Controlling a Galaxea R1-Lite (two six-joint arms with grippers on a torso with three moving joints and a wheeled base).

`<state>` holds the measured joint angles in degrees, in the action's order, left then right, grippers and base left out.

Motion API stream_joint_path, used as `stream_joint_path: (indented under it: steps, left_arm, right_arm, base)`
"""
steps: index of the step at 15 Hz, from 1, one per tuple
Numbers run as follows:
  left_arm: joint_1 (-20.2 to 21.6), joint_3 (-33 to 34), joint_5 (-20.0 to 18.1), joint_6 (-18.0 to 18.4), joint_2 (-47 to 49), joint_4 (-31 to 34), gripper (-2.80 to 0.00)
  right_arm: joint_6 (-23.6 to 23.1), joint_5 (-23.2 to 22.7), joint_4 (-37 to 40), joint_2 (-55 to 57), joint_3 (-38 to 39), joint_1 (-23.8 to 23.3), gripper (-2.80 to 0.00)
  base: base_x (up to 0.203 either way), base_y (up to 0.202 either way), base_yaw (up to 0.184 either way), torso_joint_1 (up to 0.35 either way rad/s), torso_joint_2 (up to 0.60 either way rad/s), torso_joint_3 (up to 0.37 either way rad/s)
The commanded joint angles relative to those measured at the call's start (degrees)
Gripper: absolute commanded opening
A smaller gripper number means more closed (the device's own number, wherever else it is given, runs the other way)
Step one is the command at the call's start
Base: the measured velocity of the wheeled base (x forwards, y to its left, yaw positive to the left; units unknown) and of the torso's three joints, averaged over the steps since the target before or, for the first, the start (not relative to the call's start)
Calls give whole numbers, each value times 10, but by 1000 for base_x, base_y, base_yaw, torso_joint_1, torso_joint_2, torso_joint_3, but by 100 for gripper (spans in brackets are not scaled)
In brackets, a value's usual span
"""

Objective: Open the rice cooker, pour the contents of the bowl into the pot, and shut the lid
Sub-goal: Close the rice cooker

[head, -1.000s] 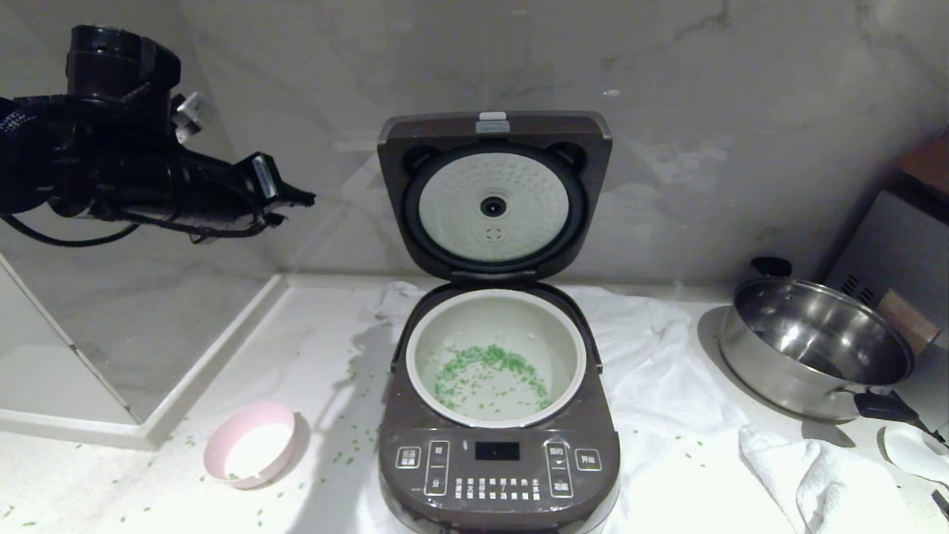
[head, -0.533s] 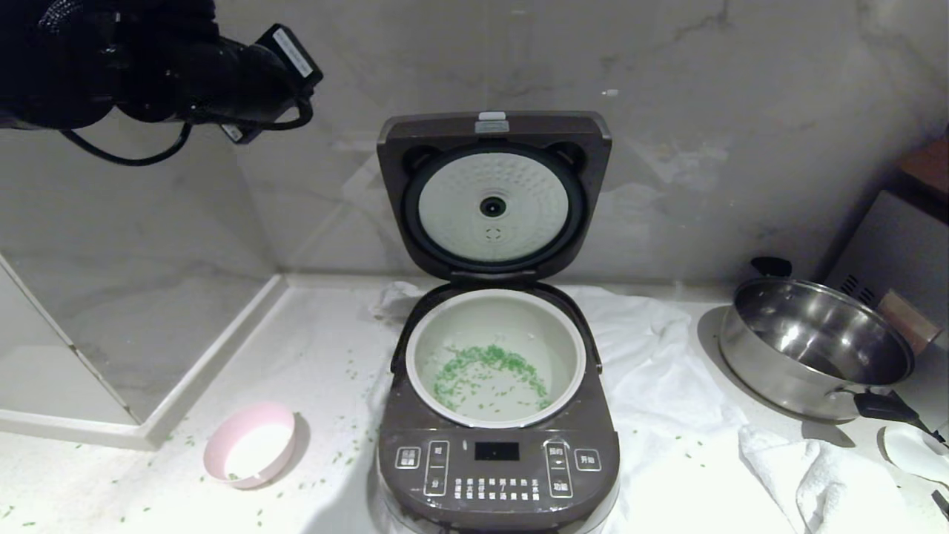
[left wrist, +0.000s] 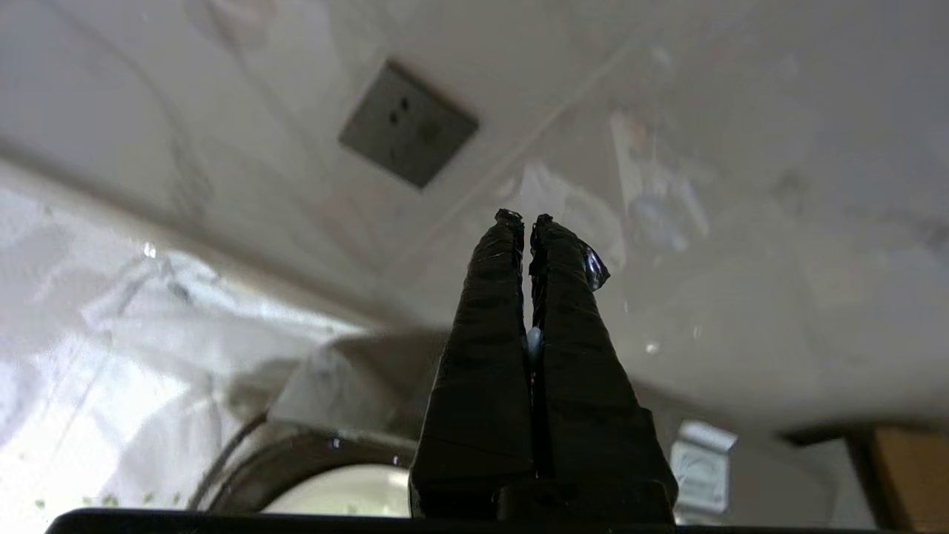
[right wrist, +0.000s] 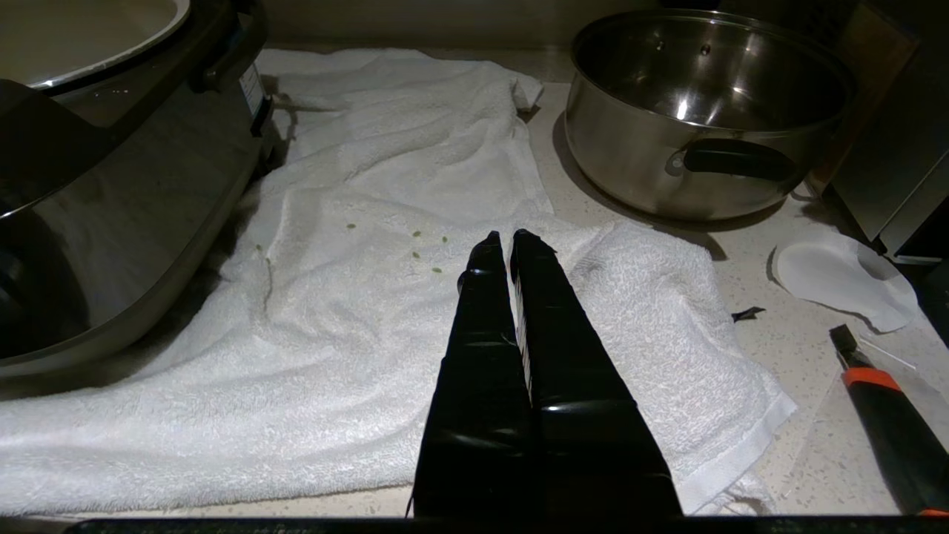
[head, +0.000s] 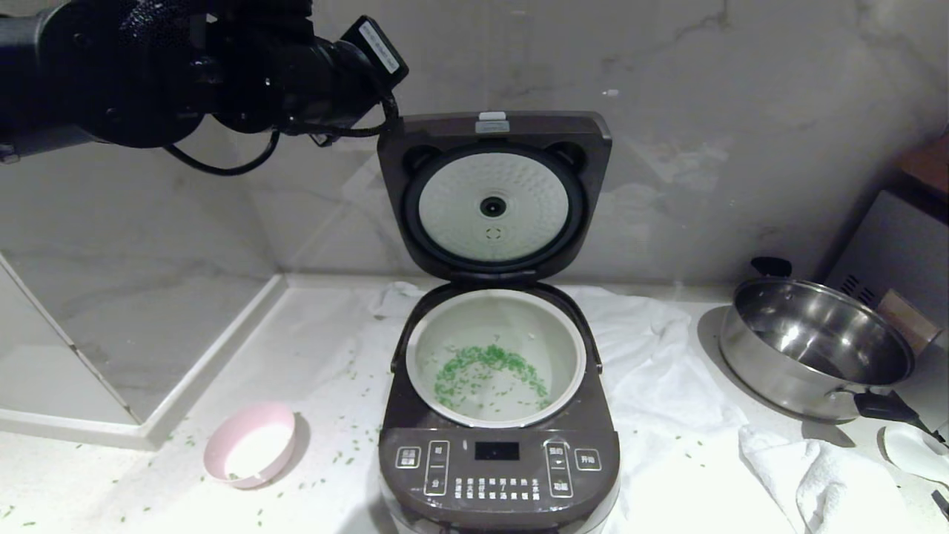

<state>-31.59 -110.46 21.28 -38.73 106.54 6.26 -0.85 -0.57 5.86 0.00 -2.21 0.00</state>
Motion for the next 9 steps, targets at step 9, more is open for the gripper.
stream_joint_path:
  steps: [9]
  left_arm:
    - [-26,32,32,-2,8,2,-280]
  right_arm:
    - [34,-3,-35,50,-113,0,-280]
  base:
    - [0,0,0,0,0,0]
